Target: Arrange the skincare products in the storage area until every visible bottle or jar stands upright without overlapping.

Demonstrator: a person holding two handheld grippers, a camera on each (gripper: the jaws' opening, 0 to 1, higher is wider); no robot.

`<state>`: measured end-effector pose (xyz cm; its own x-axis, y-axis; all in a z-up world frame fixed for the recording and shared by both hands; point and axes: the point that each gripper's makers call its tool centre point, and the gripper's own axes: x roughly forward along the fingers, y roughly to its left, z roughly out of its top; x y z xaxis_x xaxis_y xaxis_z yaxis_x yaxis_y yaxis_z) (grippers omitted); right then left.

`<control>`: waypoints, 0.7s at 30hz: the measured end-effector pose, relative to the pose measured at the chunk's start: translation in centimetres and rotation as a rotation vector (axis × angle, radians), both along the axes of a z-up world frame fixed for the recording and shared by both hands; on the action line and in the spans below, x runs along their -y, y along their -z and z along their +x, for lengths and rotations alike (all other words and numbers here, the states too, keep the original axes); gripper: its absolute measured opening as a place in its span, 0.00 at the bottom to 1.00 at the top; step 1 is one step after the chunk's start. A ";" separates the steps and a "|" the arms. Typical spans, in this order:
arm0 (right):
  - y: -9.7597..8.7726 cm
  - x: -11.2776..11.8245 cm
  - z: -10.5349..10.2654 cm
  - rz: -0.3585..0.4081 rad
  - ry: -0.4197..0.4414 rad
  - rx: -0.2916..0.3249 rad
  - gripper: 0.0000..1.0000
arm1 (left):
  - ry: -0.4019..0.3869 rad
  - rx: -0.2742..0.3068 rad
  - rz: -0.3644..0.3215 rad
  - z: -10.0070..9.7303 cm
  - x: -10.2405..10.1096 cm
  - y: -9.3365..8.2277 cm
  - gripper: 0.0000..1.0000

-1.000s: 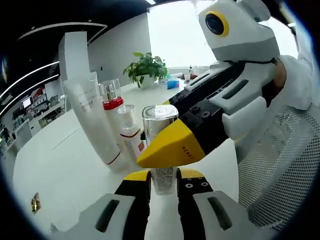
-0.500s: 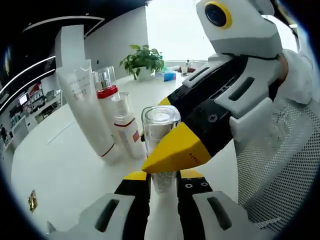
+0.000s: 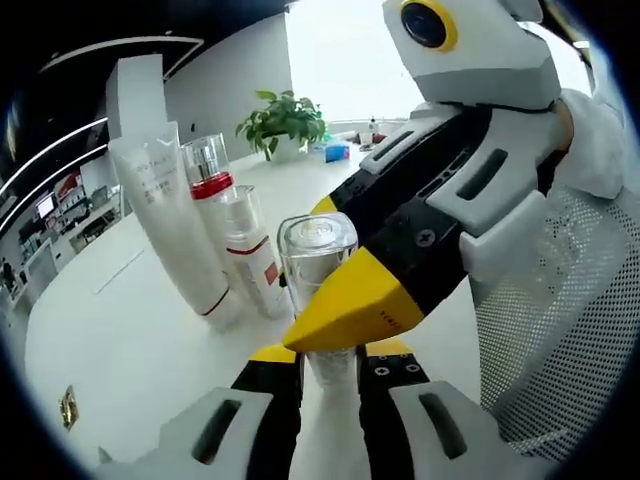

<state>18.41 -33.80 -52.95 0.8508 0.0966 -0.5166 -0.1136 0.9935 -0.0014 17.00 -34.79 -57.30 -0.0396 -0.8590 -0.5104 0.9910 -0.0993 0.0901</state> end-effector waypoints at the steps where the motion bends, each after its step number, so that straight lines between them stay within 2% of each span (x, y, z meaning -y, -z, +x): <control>1: 0.0 0.0 0.0 -0.001 -0.001 0.001 0.14 | -0.001 0.001 0.001 0.0 0.0 0.0 0.21; 16: -0.5 0.2 0.0 0.004 0.010 0.020 0.17 | -0.023 0.033 0.034 0.9 -0.4 0.6 0.21; 21: -0.4 0.1 0.0 0.005 0.008 0.016 0.16 | -0.038 0.026 0.041 1.2 -0.5 0.8 0.22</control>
